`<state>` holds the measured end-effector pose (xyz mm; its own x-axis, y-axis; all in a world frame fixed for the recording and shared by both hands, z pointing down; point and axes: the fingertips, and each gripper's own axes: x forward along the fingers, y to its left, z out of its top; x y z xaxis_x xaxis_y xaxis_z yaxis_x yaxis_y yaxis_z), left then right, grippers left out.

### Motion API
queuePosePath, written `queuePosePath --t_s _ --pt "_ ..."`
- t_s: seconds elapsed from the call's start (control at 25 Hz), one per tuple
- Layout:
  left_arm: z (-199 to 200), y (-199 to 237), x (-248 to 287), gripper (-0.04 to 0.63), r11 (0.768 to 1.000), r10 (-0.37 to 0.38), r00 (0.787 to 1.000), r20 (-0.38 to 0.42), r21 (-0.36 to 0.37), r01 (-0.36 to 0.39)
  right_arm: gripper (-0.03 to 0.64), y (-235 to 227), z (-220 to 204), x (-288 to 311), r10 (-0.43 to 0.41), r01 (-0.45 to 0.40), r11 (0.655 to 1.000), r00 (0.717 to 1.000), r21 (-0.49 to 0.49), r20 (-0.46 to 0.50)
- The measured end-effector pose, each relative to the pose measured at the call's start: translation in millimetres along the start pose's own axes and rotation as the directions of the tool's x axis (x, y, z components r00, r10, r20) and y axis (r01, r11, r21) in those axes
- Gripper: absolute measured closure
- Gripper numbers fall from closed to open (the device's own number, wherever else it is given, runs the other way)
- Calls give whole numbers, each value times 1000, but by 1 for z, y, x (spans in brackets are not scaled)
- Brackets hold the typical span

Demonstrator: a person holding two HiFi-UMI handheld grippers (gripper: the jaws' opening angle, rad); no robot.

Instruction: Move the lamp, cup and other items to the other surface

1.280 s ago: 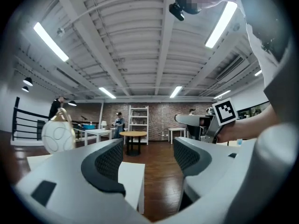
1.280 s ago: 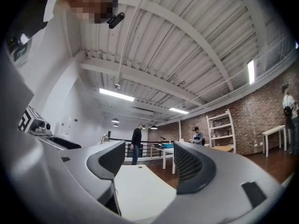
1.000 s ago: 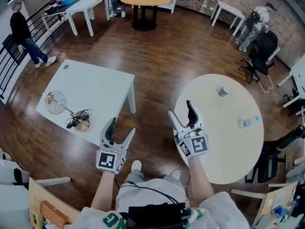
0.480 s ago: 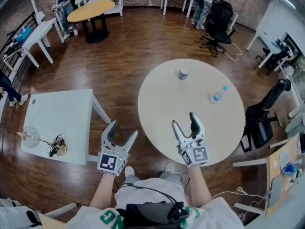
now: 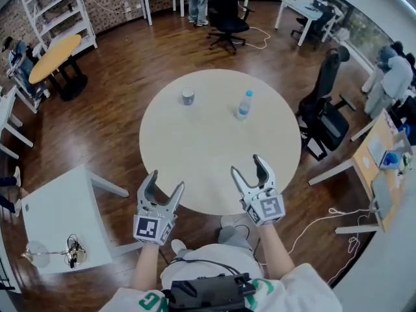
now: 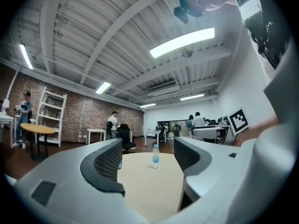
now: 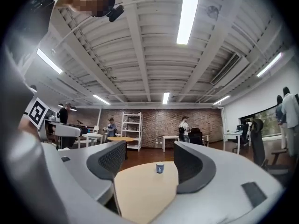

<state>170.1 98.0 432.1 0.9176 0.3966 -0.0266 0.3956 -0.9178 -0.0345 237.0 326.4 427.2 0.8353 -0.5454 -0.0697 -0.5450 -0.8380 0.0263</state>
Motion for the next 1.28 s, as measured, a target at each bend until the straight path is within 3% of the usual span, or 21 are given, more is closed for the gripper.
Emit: queuePosePath --t_s 0.36,0.72,0.96,1.28 --pt "-22 -65 96 252 976 -219 975 -20 -19 219 267 -91 -35 -58 -203 204 979 976 10 -75" --pt "-46 -105 165 252 950 -312 949 -48 -52 309 267 -166 -95 -79 -293 301 953 942 23 -160" --pt "-67 -119 208 252 950 -312 947 -79 -59 308 268 -215 -143 -57 -294 312 949 929 52 -223" --pt "-91 -117 267 252 962 -273 954 -123 -55 269 268 -280 -197 42 -177 212 973 939 92 -295"
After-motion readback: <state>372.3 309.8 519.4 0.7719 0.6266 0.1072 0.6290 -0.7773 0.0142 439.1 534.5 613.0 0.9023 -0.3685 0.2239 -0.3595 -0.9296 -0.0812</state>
